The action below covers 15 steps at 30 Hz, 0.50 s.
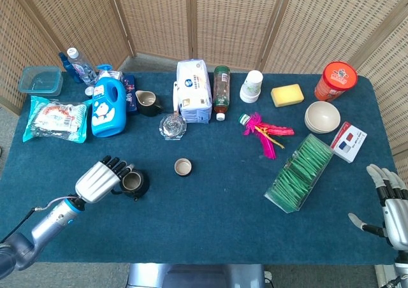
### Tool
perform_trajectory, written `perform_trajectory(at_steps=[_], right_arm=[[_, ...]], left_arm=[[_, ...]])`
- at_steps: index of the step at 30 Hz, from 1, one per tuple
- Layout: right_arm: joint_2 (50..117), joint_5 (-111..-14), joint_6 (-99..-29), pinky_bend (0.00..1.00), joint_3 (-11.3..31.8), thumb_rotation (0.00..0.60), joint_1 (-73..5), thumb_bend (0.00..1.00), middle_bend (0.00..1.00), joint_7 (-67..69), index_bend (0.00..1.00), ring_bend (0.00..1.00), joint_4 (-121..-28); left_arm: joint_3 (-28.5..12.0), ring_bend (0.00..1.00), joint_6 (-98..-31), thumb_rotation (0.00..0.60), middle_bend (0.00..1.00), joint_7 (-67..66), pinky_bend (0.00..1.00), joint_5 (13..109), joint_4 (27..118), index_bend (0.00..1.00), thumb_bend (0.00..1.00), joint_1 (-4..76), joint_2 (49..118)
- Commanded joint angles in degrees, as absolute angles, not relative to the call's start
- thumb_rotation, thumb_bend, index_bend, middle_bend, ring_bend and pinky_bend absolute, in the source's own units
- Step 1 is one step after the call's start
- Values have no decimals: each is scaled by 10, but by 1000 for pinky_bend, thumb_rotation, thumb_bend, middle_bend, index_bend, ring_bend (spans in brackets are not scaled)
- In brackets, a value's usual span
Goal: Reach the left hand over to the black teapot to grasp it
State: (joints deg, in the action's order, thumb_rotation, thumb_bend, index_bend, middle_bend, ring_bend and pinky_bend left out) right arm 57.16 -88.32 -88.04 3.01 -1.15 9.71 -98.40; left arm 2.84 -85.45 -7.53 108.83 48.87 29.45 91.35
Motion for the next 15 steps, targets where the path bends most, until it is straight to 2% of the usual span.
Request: perform_trajectory(at_steps=[1, 5, 15], right_arm=[[571, -884, -878, 0, 29, 600, -12, 0, 0, 97, 0, 0, -985], [569, -885, -873, 0, 27, 600, -14, 0, 0, 96, 0, 0, -987], [566, -884, -864, 0, 25, 600, -17, 0, 0, 98, 0, 0, -989]], left_arm=[[30, 644, -863, 600, 700, -72, 784, 1090, 472, 549, 482, 297, 924], [23, 712, -882, 600, 769, -79, 865, 1087, 453, 622, 595, 298, 939], [1, 754, -869, 600, 820, -102, 899, 1051, 461, 665, 621, 304, 955]])
